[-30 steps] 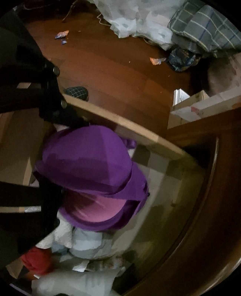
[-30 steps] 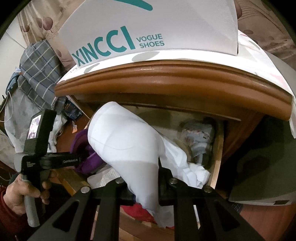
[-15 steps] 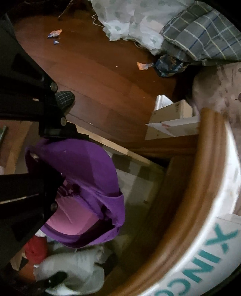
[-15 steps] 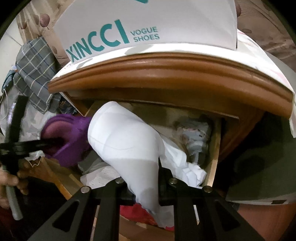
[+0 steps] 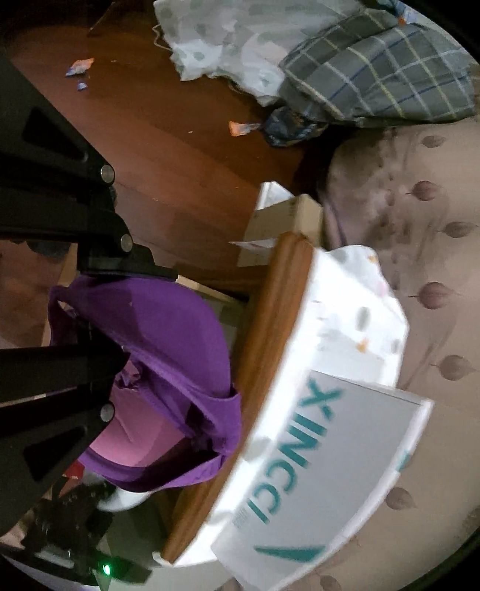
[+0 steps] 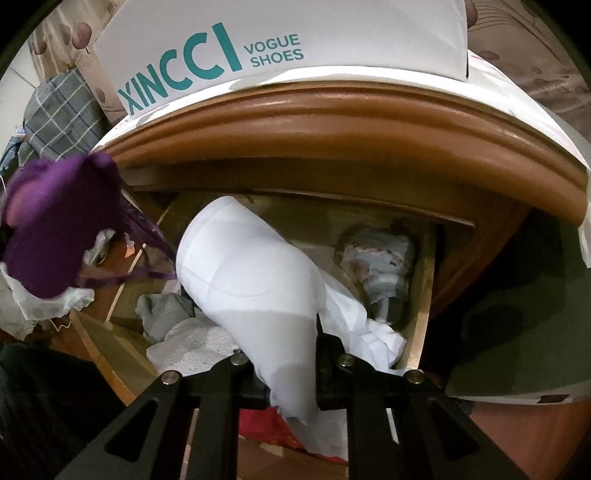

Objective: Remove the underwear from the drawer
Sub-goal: 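Carry the purple bra into the white shoe box and open the left gripper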

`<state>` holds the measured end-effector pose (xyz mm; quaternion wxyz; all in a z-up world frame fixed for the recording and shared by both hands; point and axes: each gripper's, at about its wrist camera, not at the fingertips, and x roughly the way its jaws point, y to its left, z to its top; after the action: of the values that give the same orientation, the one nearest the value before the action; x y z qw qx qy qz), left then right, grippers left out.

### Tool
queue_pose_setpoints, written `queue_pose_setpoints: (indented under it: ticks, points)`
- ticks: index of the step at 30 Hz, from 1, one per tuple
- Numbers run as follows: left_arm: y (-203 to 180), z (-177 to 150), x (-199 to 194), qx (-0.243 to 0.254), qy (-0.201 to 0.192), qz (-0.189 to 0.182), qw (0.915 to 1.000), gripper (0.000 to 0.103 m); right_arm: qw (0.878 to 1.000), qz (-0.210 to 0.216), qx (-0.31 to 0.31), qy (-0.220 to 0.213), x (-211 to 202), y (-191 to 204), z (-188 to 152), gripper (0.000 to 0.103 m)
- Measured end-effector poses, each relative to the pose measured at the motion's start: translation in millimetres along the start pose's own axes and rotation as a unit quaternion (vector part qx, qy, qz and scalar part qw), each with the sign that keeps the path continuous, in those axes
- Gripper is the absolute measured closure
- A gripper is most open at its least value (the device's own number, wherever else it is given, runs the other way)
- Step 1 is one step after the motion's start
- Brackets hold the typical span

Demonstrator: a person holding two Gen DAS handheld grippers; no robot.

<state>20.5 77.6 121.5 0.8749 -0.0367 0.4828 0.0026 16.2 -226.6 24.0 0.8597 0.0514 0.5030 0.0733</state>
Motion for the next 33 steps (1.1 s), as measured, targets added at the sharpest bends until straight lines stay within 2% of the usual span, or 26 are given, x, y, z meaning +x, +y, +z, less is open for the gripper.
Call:
queue_pose_setpoints:
  ticks: [9, 13, 19, 22, 25, 29, 33]
  points:
    - [0.1, 37.3, -72.4, 0.008, -0.049, -0.031, 0.9983, 0.093, 1.0, -0.003, -0.003, 0.002, 1.8, 1.0, -0.8, 0.089]
    - [-5.9, 69.2, -122.3, 0.025, -0.103, -0.031, 0.9939, 0.093, 1.0, -0.003, -0.004, 0.004, 3.0, 0.8, -1.3, 0.089]
    - [-17.2, 121.5, -179.9, 0.031, -0.154, -0.048, 0.9864, 0.093, 1.0, -0.002, 0.0, 0.005, 2.6, -0.2, -1.2, 0.089]
    - [-29.5, 142.7, -199.0, 0.042, -0.179, -0.045, 0.982, 0.093, 1.0, -0.002, -0.001, 0.005, 2.9, -0.5, -1.2, 0.089]
    - [-39.3, 164.0, -211.7, 0.042, -0.189, -0.057, 0.9794, 0.093, 1.0, -0.002, 0.001, 0.007, 3.6, -1.2, -1.3, 0.089]
    - [-57.2, 194.7, -231.5, 0.051, -0.223, -0.055, 0.9719, 0.093, 1.0, 0.0, 0.001, 0.01, 4.7, -0.1, -2.4, 0.089]
    - [-74.2, 221.9, -226.8, 0.051, -0.226, -0.061, 0.9708, 0.093, 1.0, 0.0, 0.0, 0.013, 6.9, 0.8, -2.4, 0.089]
